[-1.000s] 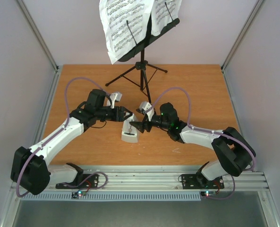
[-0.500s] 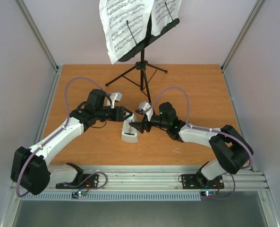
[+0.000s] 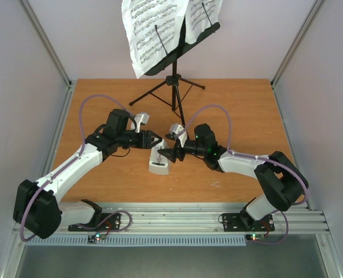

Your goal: Pack up the instrument practice props

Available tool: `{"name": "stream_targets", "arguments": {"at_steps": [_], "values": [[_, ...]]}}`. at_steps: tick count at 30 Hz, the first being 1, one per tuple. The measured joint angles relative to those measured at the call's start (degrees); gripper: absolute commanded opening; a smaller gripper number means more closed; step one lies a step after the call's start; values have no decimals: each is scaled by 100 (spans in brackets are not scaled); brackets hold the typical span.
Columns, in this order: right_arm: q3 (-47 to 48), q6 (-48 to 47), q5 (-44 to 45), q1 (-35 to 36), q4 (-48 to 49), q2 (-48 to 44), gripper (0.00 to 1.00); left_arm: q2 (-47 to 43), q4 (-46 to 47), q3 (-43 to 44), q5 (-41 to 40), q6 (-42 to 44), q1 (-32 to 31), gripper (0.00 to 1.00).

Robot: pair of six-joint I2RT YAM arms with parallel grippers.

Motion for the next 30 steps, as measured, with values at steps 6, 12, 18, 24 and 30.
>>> {"name": "stream_targets", "arguments": {"at_steps": [6,12,18,24,30], "values": [[52,39,-103,-35,-7,63,84,0,2,0,17,24,4,53],[142,52,-162,-52,-44,142,84,0,4,0,20,70,15,53],[240,63,-205,-57,-107,212,87,0,7,0,24,90,26,53],[297,72,-214,-57,-151,251,88,0,7,0,20,90,26,53],[363,90,-214,-57,-214,284,90,0,13,0,20,90,26,53]]}}
